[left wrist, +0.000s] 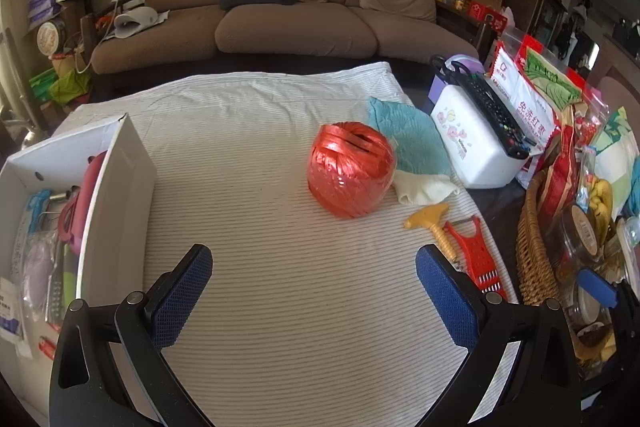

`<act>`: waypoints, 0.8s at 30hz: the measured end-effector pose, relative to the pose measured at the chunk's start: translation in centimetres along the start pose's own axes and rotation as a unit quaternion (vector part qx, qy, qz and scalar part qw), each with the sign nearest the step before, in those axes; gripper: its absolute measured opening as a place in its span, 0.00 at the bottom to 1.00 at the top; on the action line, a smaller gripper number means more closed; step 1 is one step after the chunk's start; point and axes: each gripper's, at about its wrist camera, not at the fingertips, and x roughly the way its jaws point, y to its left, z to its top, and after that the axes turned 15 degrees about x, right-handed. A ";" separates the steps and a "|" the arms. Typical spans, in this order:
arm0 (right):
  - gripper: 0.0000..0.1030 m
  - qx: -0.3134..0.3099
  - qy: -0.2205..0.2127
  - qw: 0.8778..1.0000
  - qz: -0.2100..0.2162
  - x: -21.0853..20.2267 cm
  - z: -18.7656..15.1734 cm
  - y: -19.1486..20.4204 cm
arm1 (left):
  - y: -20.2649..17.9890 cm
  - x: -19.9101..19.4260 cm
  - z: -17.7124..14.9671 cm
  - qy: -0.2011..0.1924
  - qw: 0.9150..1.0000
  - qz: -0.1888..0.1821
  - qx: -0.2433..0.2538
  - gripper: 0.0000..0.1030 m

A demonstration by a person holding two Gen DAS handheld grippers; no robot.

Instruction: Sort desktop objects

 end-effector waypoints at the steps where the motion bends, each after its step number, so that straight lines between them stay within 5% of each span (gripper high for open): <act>1: 1.00 -0.006 0.002 1.000 0.004 0.9 0.4 0.3 | 0.4 0.5 0.4 -0.002 1.000 -0.006 -0.003 1.00; 13: 1.00 -0.037 0.019 0.997 0.067 12.7 3.5 4.2 | 3.1 8.0 4.9 -0.002 0.999 -0.050 -0.003 1.00; 24: 1.00 -0.028 0.021 0.995 0.098 17.9 5.6 2.3 | 5.8 11.4 -0.1 0.002 0.997 -0.054 -0.059 1.00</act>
